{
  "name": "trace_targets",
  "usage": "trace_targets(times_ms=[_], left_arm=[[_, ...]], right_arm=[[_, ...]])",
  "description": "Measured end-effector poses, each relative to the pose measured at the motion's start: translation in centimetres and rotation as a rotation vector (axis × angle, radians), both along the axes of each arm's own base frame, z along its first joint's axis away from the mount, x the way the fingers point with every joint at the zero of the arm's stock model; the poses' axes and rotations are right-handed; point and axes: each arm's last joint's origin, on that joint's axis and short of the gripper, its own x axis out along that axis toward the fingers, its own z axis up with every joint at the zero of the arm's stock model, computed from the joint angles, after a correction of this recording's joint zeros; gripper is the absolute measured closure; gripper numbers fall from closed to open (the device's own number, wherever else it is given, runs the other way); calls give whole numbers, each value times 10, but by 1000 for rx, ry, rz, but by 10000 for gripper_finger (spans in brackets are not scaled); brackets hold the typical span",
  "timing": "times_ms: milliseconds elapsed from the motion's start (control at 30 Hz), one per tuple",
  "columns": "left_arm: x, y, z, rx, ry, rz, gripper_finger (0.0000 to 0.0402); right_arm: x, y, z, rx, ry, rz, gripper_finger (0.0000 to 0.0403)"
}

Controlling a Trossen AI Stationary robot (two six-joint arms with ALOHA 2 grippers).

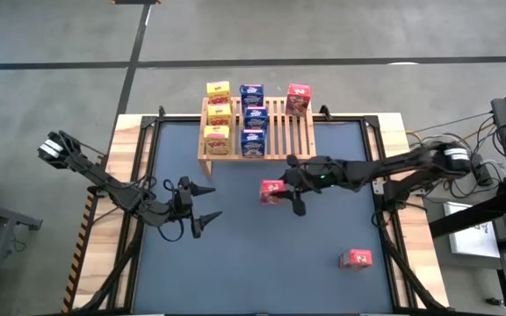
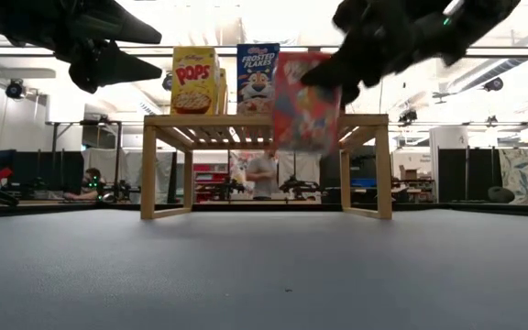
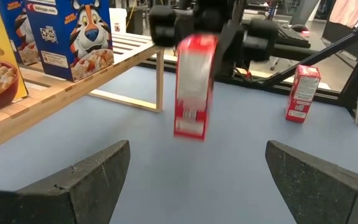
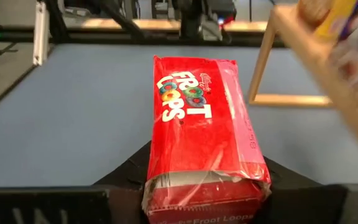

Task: Stack cereal on shelf
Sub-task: Put the top red cereal box on the shelf aligned with the other red cereal box

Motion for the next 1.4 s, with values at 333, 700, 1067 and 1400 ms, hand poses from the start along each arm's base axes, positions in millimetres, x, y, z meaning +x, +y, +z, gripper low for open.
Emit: trace_targets(times_ms=[333,700,1067,1400], left_arm=[[0,0,0,-4,1,1,43],[0,0,0,-16,-2,3,43],[0,0,0,-15,-1,3,43],[0,0,-1,-20,1,-15,43]], right_arm=[[-59,-16,61,-64,-115,-75,265],[-85,-66,87,-148,-134,-259,260],[-65,-115,139,-191,96,-200,259],[-47,-160,133,-80,205,-126,259]])
